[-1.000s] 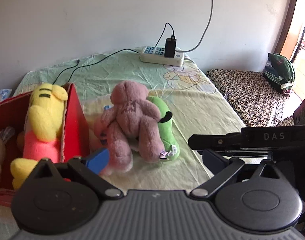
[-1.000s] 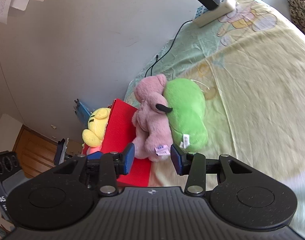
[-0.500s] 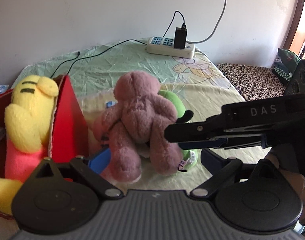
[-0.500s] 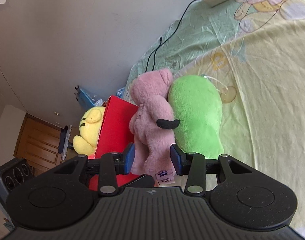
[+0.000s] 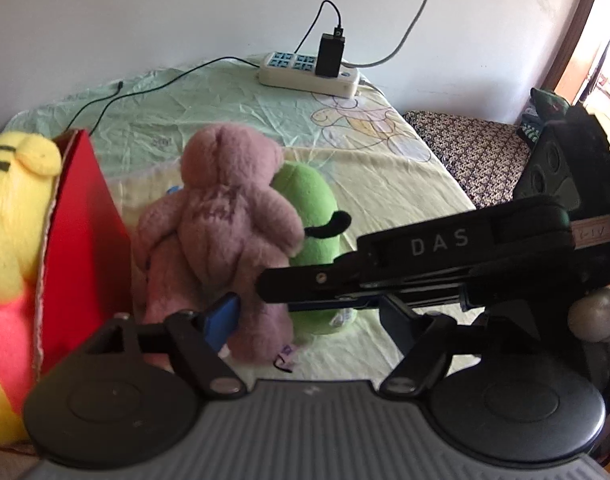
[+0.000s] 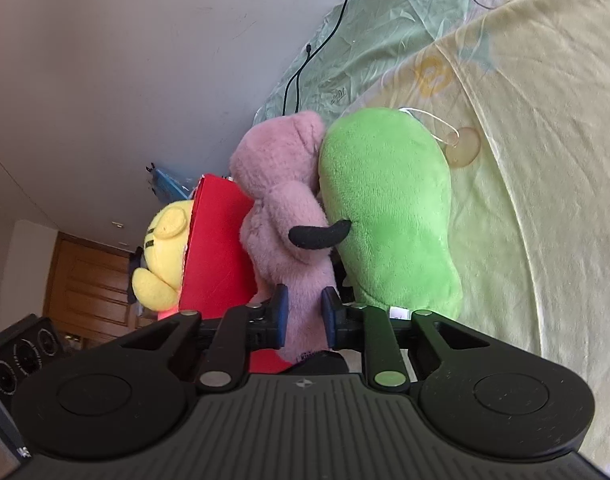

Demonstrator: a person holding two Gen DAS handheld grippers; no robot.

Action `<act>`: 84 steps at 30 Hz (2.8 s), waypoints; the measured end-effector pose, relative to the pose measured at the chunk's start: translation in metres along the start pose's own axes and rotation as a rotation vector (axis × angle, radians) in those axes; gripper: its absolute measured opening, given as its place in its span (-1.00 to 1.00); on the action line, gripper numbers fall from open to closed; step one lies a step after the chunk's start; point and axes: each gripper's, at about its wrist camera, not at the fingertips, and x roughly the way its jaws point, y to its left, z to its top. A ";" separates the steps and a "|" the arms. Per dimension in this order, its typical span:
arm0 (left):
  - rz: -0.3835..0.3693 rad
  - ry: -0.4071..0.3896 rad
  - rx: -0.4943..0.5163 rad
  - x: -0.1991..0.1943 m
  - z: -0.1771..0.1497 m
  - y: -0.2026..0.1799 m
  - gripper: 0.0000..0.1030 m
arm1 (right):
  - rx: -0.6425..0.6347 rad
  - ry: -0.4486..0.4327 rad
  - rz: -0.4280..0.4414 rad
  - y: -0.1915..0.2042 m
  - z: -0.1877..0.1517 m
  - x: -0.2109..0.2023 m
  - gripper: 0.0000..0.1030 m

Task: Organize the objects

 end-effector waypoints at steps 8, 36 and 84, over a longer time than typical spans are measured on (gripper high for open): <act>0.050 -0.028 0.038 -0.014 -0.015 -0.002 0.71 | -0.075 -0.053 -0.074 0.009 -0.006 -0.003 -0.40; -0.087 0.059 0.000 -0.024 -0.060 -0.003 0.81 | -0.034 0.047 -0.100 -0.013 -0.067 -0.046 -0.50; -0.039 0.153 -0.024 -0.039 -0.105 0.000 0.74 | -0.272 0.154 -0.043 0.035 -0.114 -0.034 -0.39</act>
